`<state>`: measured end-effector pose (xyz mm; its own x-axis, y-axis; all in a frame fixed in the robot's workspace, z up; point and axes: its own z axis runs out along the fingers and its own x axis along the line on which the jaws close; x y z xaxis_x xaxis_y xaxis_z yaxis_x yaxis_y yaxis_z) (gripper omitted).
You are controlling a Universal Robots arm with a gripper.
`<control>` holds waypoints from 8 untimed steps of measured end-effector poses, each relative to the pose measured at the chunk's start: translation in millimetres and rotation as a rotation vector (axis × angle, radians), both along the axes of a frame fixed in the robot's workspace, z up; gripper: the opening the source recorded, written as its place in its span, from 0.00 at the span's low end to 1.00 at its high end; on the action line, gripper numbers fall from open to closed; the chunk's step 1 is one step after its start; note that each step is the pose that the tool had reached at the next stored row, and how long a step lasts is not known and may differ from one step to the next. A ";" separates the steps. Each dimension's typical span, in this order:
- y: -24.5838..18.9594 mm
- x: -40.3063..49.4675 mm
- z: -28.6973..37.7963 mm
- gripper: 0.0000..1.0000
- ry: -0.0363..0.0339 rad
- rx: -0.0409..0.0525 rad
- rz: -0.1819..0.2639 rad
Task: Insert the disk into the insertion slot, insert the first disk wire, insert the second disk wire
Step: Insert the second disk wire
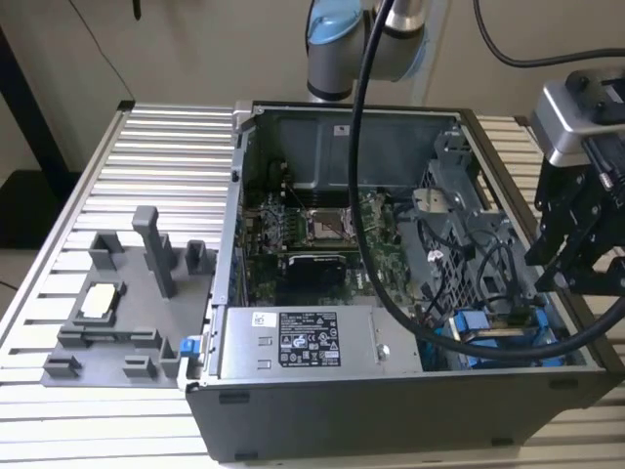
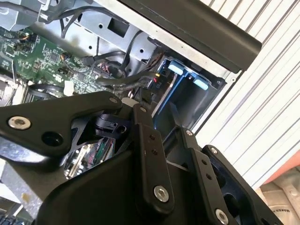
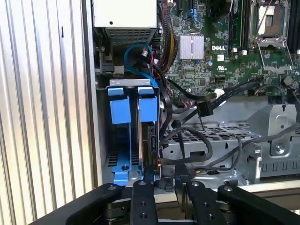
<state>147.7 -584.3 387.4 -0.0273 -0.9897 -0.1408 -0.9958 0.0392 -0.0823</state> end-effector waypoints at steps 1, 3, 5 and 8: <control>0.3 -0.1 0.0 0.33 0.0000 0.0000 0.000; 3.8 -0.2 0.1 0.33 -0.0001 -0.0008 0.000; 9.5 -0.7 0.1 0.33 -0.0001 -0.0013 0.000; 18.3 -1.6 0.0 0.33 0.0000 -0.0021 0.000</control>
<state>146.2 -566.0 387.4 -0.0274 -0.9900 -0.1387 -0.9958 0.0391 -0.0824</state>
